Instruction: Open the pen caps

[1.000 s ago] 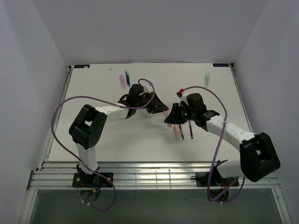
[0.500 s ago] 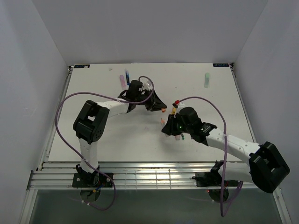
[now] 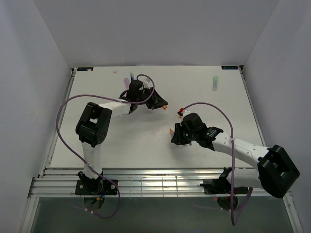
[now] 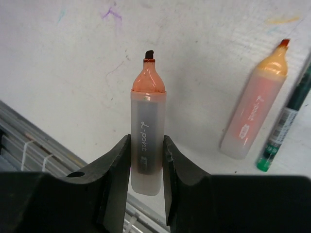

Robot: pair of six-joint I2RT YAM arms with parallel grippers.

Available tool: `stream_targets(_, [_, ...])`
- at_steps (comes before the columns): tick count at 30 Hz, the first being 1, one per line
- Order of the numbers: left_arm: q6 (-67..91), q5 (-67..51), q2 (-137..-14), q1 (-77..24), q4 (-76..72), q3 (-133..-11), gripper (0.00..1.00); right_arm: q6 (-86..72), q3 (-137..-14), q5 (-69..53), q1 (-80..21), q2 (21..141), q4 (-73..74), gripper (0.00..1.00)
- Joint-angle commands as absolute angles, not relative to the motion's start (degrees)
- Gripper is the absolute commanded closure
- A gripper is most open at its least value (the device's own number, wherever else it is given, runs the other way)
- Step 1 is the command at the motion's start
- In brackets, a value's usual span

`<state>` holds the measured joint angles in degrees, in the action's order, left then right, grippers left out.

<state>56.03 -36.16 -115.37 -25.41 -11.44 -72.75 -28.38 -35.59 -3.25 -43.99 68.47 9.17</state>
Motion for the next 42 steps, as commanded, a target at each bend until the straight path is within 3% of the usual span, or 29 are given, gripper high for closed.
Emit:
stream_targets(1, [53.71, -36.48, -116.18, -27.15, -10.03, -74.09, 1.00, -24.70, -40.60, 1.84, -42.45, 72.32, 9.93, 0.92])
stream_targets(27, [48.16, -30.07, -129.64, -31.90, 0.43, -88.42, 0.90, -25.93, -39.29, 8.09, -41.75, 81.74, 7.65, 0.89])
stream_targets(29, [47.81, -29.10, -129.64, -32.08, 2.81, -88.59, 0.87, -26.01, -39.46, 7.82, -41.66, 82.44, 7.38, 0.87])
stream_targets(32, [47.55, -28.30, -129.38, -32.17, 3.52, -88.51, 0.73, -26.45, -39.38, 7.73, -41.66, 83.06, 6.77, 0.82])
stream_targets(36, [47.11, -27.34, -129.02, -32.17, 4.22, -88.33, 0.64, -26.72, -39.11, 7.82, -41.66, 83.58, 6.42, 0.75])
stream_targets(37, [47.02, -27.07, -129.11, -32.17, 4.65, -88.42, 0.58, -26.72, -39.20, 8.00, -41.75, 83.93, 6.50, 0.73])
stream_targets(42, [46.76, -26.72, -129.90, -32.17, 6.32, -89.21, 0.49, -26.98, -39.73, 8.61, -41.66, 84.55, 6.85, 0.69])
